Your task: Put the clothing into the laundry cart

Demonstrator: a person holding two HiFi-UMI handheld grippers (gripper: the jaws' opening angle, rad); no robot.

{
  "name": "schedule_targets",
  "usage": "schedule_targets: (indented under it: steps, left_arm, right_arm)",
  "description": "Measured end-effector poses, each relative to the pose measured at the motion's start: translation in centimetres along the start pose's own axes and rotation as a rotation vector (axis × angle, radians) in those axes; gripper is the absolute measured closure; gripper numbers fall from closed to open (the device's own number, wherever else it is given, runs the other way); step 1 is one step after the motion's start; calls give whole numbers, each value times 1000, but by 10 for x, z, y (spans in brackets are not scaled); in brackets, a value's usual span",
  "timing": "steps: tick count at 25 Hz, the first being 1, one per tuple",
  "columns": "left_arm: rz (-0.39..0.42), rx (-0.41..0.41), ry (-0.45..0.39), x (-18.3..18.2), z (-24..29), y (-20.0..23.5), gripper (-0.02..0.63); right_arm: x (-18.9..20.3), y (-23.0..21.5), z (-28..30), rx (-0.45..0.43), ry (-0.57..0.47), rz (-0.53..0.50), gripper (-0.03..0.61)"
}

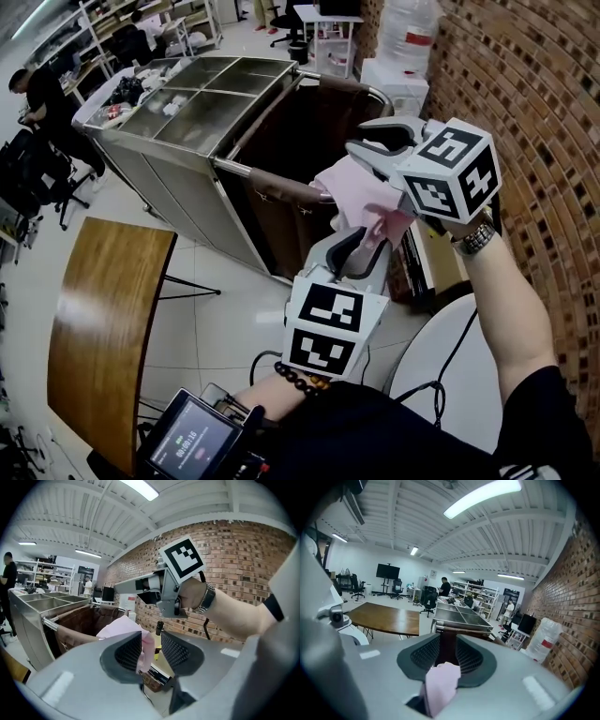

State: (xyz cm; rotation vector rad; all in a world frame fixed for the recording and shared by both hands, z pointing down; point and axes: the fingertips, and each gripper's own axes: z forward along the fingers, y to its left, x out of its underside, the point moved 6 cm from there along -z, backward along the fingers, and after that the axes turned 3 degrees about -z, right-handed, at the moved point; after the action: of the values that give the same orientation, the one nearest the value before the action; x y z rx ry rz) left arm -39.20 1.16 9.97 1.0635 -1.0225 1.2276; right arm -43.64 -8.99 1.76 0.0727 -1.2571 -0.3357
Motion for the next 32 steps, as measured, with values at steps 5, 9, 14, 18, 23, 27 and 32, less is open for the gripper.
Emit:
schedule_targets:
  steps: [5,9,14,18,23,27,32]
  left_arm:
    - [-6,-27,-40,14,-25,-35,503]
    - [5,-47,-73,18,-51,-69,530]
    - [16,-79,-124,14,-90,-106,577]
    - [37,-91,-155,10,-118,-137,609]
    - [65,-115,-195,2,-151,-170,612]
    - [76,-139,-230,-8,-174,-189,612]
    - [74,-162,-269,-12,-200,-207,612]
  right_arm:
    - [3,40,-44,19,-93,-7,494]
    - [7,72,-83,39,-145,-9,509]
    - [12,112,-125,51,-184,3,522]
    - [17,142,-160,68,-220,14,534]
    - [16,174,-202,101,-275,26,549]
    - [14,197,-231,125,-310,34,568]
    - [13,229,-259,162,-348,28,577]
